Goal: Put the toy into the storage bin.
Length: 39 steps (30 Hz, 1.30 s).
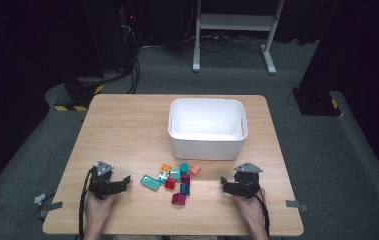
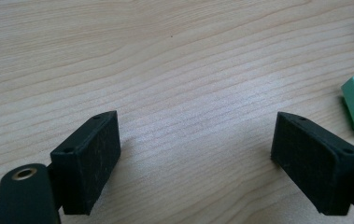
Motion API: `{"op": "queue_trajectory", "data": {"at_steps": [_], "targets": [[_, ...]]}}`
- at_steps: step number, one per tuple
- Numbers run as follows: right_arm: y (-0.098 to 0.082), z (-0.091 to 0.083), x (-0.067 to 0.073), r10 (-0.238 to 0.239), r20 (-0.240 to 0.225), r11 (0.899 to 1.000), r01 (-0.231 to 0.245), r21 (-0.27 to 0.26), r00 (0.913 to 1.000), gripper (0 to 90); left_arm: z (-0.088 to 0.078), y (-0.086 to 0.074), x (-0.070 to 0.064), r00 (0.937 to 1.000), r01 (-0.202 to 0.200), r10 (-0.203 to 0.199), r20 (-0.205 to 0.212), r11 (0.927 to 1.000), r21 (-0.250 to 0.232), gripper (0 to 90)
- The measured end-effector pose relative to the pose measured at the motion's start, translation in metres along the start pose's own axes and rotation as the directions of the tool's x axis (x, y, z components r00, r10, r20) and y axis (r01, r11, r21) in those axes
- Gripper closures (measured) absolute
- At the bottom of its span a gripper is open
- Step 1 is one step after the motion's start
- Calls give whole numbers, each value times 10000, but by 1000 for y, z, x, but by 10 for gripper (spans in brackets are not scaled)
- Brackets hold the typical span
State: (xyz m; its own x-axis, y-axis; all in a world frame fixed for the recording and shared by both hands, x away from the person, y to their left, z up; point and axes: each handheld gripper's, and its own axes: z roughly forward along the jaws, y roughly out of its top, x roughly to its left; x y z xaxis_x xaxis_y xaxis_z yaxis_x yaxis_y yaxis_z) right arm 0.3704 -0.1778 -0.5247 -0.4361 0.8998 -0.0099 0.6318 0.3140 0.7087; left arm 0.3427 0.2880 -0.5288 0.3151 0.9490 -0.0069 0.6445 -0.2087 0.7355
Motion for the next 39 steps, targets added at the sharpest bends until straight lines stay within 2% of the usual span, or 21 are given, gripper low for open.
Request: {"op": "queue_trajectory", "data": {"at_steps": [8,11,14,20,30,34,39], "targets": [[0,0,0,-26,-38,10000,26,5,10000,163,0,0,0,10000,29,-29,2,10000,-31,163],[-1,-1,2,-42,-77,9999,41,-92,10000,223,0,0,0,10000,22,-22,-1,10000,-27,163],[-1,-2,4,-221,-63,9996,219,-178,9997,239,0,0,0,10000,19,-19,1,10000,-25,163],[-3,-4,9,-385,-417,9992,379,-147,9984,264,0,0,0,10000,21,-21,-5,10000,-24,163],[1,-10,16,-455,-1094,9976,396,-563,9930,287,0,0,0,10000,16,-16,-4,10000,-23,163],[2,-9,19,-531,-1141,9967,456,-669,9920,292,0,0,0,10000,11,-11,-8,10000,-22,162],[4,-8,23,-562,-1445,9962,458,-746,9879,307,0,0,0,10000,18,-18,-3,10000,-24,162]]}}
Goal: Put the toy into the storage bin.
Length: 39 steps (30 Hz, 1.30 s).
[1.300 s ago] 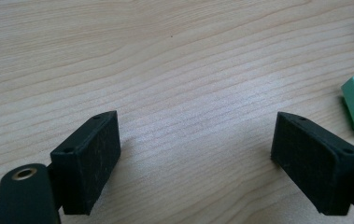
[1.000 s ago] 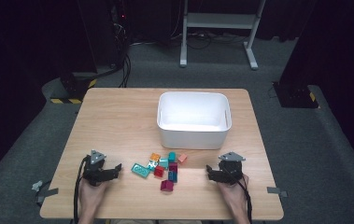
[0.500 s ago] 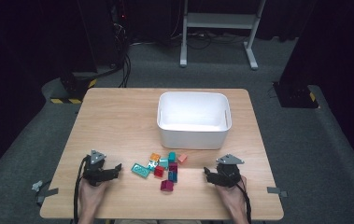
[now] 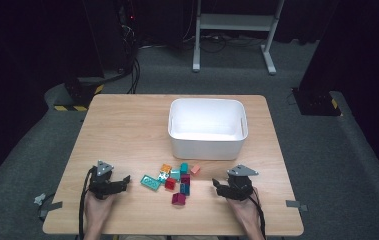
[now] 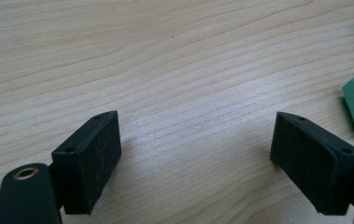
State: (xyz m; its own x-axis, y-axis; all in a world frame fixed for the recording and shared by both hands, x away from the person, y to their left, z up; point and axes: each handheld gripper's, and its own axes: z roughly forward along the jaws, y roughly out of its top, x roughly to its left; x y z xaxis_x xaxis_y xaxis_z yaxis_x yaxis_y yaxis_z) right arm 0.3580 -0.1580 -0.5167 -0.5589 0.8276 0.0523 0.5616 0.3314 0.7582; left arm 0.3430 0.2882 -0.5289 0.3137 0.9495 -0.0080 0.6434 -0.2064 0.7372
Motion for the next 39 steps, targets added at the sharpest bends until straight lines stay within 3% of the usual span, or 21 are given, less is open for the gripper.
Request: {"op": "queue_trajectory", "data": {"at_steps": [5,9,18,27,39], "targets": [[3,2,3,-23,-161,9999,26,161,9999,316,0,0,0,10000,2,-2,0,10000,-2,162],[9,4,10,-548,-149,9984,550,97,9984,285,0,0,0,10000,-3,3,-7,10000,0,162],[17,10,16,-547,-598,9985,551,54,9967,307,0,0,0,10000,5,-5,-2,10000,-1,163],[25,20,26,-852,-785,9963,846,-120,9933,351,0,0,0,10000,6,-6,-3,10000,0,163],[37,25,33,-827,-1047,9963,799,-302,9911,380,0,0,0,10000,13,-13,-8,10000,-3,163]]}}
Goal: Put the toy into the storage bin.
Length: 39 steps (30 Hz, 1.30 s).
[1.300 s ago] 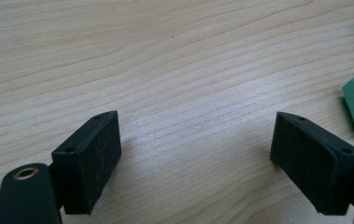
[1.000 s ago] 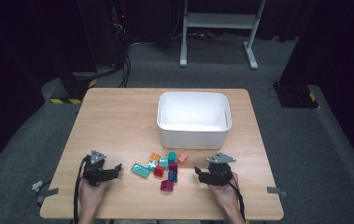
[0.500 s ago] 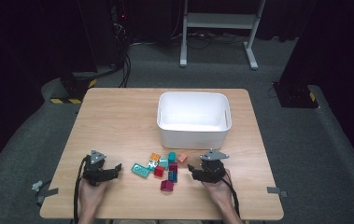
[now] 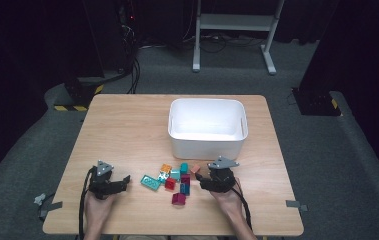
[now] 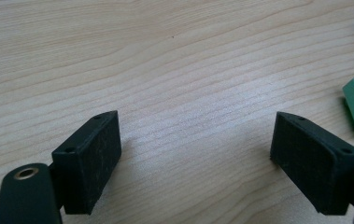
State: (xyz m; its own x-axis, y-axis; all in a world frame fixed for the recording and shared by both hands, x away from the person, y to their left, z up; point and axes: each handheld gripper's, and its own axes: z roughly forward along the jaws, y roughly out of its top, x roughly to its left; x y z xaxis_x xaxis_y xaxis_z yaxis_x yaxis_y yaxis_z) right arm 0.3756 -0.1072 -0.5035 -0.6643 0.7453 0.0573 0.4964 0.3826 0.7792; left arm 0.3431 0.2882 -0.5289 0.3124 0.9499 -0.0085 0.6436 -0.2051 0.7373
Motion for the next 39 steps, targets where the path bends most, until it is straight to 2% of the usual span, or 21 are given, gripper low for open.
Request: {"op": "queue_trajectory", "data": {"at_steps": [13,20,32,39], "targets": [[15,10,4,-333,-189,9994,334,24,9993,426,0,0,0,10000,2,-2,3,10000,2,163],[19,17,2,-220,-375,9997,224,96,9991,449,0,0,0,10000,-1,1,5,10000,0,163],[18,27,1,-264,-647,9983,297,503,9976,523,0,0,0,10000,0,0,3,10000,-1,163],[16,28,1,-517,-685,9967,558,592,9963,587,0,0,0,10000,2,-2,4,10000,-2,163]]}}
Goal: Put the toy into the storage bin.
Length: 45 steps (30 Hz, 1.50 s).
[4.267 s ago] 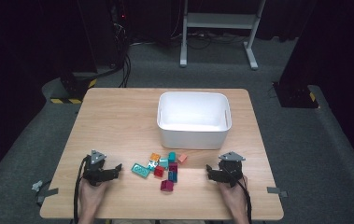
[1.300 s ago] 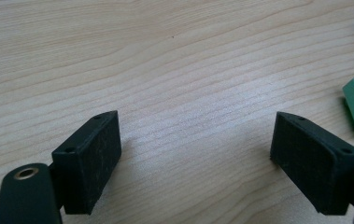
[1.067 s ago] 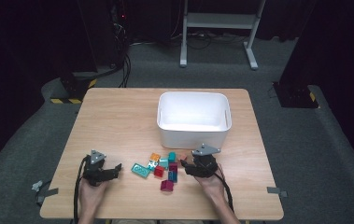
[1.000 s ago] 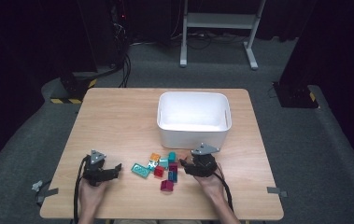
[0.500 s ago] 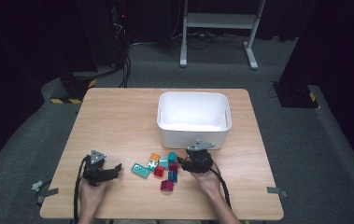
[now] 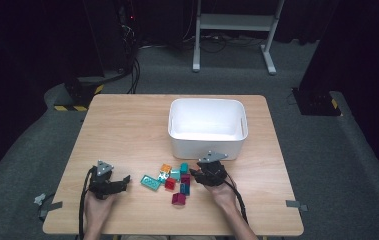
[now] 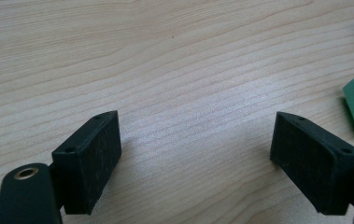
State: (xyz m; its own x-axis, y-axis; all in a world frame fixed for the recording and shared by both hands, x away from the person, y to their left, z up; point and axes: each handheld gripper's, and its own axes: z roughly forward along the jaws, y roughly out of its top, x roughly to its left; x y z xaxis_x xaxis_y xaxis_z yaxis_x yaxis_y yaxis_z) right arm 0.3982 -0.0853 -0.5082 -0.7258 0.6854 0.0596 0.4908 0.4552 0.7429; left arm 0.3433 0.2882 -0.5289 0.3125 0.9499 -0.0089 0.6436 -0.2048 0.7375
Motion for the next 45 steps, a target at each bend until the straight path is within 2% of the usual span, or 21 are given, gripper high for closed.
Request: {"op": "queue_trajectory", "data": {"at_steps": [11,22,33,45], "targets": [[-2,-11,0,-125,65,9997,126,-191,9999,591,0,0,0,10000,-44,44,13,10000,32,156],[-5,-24,-4,104,108,9996,-101,-282,9999,591,0,0,0,10000,-8,8,1,10000,81,141],[-1,-42,-7,249,-63,9985,-252,-484,9997,591,1,1,0,10000,-45,45,24,10000,86,131],[3,-52,-9,289,-150,9977,-297,-615,9995,591,2,2,-1,10000,-11,12,-42,9999,132,116]]}}
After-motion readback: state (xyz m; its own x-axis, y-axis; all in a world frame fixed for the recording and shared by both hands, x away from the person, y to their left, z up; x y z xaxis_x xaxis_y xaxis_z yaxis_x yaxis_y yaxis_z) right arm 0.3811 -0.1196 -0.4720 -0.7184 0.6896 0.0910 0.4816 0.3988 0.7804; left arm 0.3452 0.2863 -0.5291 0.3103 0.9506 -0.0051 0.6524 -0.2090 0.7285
